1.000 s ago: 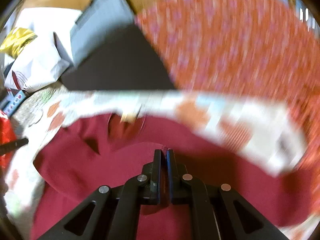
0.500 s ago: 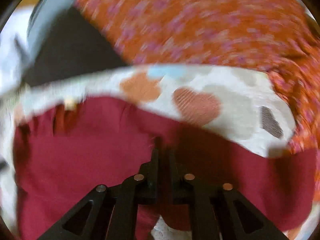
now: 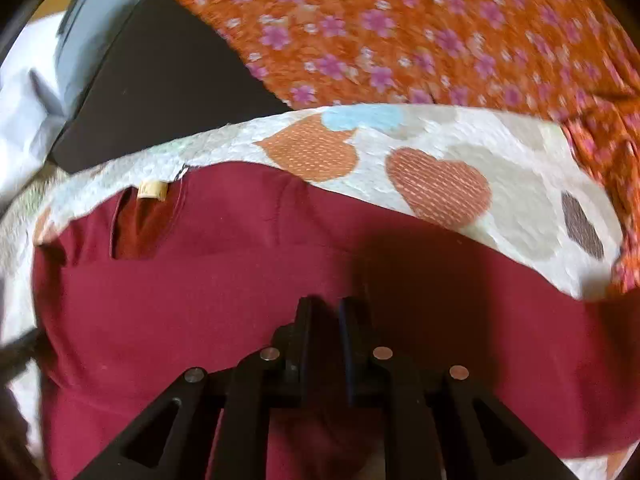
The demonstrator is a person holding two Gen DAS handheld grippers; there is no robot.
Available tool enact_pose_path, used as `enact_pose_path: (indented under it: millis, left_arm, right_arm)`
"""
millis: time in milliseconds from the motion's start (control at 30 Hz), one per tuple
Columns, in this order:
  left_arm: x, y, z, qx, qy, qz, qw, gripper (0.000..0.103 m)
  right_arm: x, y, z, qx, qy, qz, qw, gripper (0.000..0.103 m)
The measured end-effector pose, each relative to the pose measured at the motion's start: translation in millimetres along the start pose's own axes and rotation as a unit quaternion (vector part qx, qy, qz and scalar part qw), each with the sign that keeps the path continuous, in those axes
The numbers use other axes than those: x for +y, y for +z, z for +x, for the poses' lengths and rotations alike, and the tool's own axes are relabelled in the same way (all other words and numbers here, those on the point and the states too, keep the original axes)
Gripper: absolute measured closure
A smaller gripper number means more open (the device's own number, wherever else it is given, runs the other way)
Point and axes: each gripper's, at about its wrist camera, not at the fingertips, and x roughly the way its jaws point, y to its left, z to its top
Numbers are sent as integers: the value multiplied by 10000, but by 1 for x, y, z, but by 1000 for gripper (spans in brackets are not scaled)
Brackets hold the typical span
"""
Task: Fold small clothes
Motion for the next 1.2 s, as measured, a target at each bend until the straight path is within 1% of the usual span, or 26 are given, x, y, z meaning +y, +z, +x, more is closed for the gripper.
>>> enact_pose_path:
  millis: [33, 67, 133, 200, 233, 267, 333, 367, 433, 500, 567, 633, 700, 800, 833, 900, 967, 1067, 1100, 1200]
  left_arm:
    - [1, 0, -4, -34, -30, -59, 10000, 39]
    - [1, 1, -7, -71, -68, -111, 9999, 39]
    - [1, 0, -12, -151, -64, -124, 9998, 39]
    - [0, -2, -7, -21, 104, -18, 9999, 39]
    - [0, -5, -2, 128, 142, 16, 9998, 39]
    - [0, -8, 1, 204, 108, 5, 9997, 39]
    - [2, -10, -1, 220, 55, -79, 9997, 39]
    - [2, -10, -4, 194, 46, -89, 9998, 39]
    - [1, -7, -14, 58, -37, -112, 9999, 39]
    - [-2, -6, -25, -103, -175, -136, 9997, 39]
    - [-7, -7, -34, -246, -305, -91, 9992, 39]
    - [-16, -7, -38, -331, -417, 17, 9986, 39]
    - [-26, -8, -39, -313, -486, 174, 9982, 39]
    - [-36, -12, -35, -233, -580, 302, 9976, 39]
    - [-38, -13, -33, -195, -586, 331, 9975, 39]
    - [-38, -14, -31, -145, -568, 360, 9976, 39]
    - [-35, -13, -29, -123, -548, 321, 9979, 39]
    - [-30, -11, -28, -85, -602, 185, 9980, 39]
    - [-29, -11, -29, -79, -630, 141, 9979, 39]
    - [-29, -10, -31, -119, -641, 109, 9978, 39]
  right_arm:
    - [-1, -1, -7, -23, 49, 22, 10000, 92]
    - [-3, -4, -13, -64, 96, -25, 9999, 89]
    - [1, -12, -16, -75, 32, -212, 9997, 88]
    - [1, -22, -4, 63, -64, -270, 9996, 88]
    - [0, -24, -7, -67, -33, -227, 9997, 88]
    - [-2, -24, -9, -33, -15, -183, 9998, 88]
    - [-9, -20, -20, 41, 179, 21, 9998, 88]
    - [-15, -20, -30, -25, 276, 129, 9995, 88]
    - [-35, -23, -54, -210, 186, 350, 9990, 83]
    - [-58, -28, -75, -325, 23, 515, 9981, 68]
    - [-84, -33, -92, -408, -82, 793, 9960, 60]
    - [-110, -41, -104, -415, -157, 1115, 9928, 60]
    - [-126, -45, -108, -374, -120, 1346, 9901, 60]
    - [-140, -53, -116, -378, 39, 1700, 9847, 60]
    - [-143, -57, -121, -414, 6, 1771, 9833, 60]
    - [-156, -65, -135, -536, -156, 2010, 9780, 60]
    - [-175, -74, -148, -668, -226, 2362, 9692, 60]
    - [-211, -88, -152, -799, -387, 3003, 9497, 56]
    - [-224, -92, -146, -791, -288, 3239, 9424, 56]
    - [-245, -95, -120, -774, 620, 3748, 9218, 56]
